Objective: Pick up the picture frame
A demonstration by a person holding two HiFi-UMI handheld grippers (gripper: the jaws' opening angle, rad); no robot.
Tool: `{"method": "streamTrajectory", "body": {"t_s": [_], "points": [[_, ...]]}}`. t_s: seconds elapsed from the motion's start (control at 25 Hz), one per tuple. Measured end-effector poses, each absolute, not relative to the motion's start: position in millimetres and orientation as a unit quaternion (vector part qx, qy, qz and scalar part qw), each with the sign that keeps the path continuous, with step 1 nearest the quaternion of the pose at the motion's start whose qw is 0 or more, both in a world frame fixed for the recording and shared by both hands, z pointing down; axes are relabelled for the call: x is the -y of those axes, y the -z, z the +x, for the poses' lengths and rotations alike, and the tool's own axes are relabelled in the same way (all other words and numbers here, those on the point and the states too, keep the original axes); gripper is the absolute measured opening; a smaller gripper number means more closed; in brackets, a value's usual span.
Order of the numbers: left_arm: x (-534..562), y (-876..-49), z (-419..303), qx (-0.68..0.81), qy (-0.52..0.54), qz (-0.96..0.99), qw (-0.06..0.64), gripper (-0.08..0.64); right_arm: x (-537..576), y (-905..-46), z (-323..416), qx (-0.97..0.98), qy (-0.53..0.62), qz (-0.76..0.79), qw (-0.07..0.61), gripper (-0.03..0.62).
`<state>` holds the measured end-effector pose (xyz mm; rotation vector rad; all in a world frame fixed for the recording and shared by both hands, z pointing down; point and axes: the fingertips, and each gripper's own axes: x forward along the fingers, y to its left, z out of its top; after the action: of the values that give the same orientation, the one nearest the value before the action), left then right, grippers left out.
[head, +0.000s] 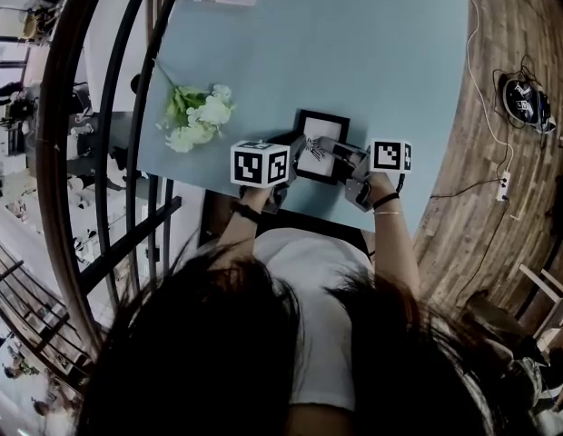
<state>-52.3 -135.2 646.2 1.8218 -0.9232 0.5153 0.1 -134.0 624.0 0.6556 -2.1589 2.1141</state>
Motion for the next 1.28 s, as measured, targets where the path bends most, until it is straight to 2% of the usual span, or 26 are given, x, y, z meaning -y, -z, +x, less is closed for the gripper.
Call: {"method": "streamTrajectory", "body": {"t_s": [0.6,1.28], "points": [[133,-634,-59,0.397,-0.176,0.768,0.471,0.137,136,-614,-2,0.720,-0.661,0.210,0.026,0.014],[163,-580,-56,0.408,-0.142,0.802,0.412,0.137,152,-574,9,0.760,-0.605,0.237,0.022,0.014]]}}
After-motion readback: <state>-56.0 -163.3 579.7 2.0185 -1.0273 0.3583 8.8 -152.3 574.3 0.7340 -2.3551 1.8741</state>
